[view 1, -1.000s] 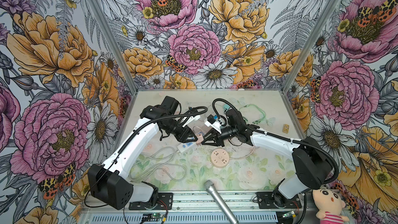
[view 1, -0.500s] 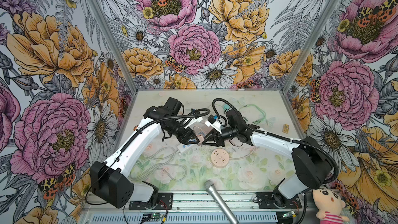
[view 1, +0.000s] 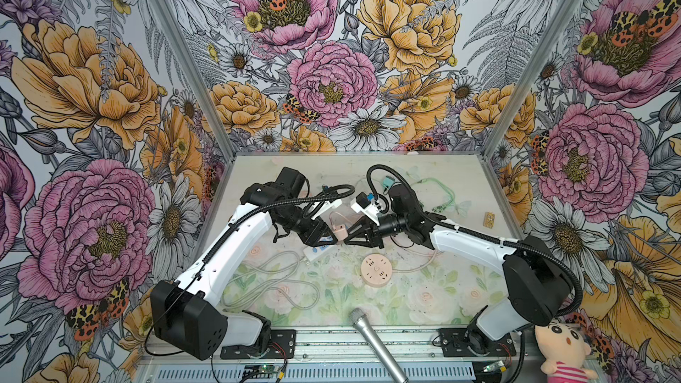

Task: Insert the plug
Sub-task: 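Open the right gripper and draw it back while the left gripper holds the charger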

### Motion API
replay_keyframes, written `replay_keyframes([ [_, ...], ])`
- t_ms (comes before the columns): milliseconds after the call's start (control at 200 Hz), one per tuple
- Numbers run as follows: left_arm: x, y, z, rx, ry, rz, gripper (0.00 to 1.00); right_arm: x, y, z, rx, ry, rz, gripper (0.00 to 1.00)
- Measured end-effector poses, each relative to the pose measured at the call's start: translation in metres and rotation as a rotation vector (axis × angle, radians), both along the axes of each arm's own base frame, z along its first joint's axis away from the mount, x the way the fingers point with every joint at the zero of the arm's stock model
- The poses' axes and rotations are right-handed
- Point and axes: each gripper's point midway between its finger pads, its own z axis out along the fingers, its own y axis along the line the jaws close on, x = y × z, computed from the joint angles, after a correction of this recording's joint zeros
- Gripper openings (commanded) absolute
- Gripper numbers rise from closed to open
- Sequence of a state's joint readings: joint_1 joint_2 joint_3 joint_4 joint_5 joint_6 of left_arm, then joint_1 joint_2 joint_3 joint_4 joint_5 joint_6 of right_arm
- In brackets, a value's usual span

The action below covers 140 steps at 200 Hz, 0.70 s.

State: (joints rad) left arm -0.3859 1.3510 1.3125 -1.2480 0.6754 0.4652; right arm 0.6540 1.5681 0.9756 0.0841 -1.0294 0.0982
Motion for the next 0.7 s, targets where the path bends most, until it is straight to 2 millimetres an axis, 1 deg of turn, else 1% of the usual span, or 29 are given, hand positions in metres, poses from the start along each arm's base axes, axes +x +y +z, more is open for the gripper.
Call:
replay_keyframes([
  [100,0.0,-0.002,-0.001,-0.004,0.001,-0.014,0.47,-0.001,0.001,0.003,0.011,0.005,0.005,0.0],
  [285,0.007,-0.008,-0.002,-0.011,0.006,-0.038,0.45,-0.002,0.002,0.004,0.015,0.013,0.01,0.0],
  [490,0.011,-0.013,0.002,-0.03,-0.003,-0.053,0.42,-0.005,0.005,0.0,0.007,0.032,0.021,0.0],
  [590,0.011,-0.015,0.003,-0.038,-0.001,-0.059,0.38,-0.005,0.005,-0.002,0.003,0.038,0.022,0.0],
  [701,0.01,-0.019,0.0,-0.04,0.006,-0.075,0.37,-0.006,0.005,-0.003,0.003,0.038,0.022,0.0],
])
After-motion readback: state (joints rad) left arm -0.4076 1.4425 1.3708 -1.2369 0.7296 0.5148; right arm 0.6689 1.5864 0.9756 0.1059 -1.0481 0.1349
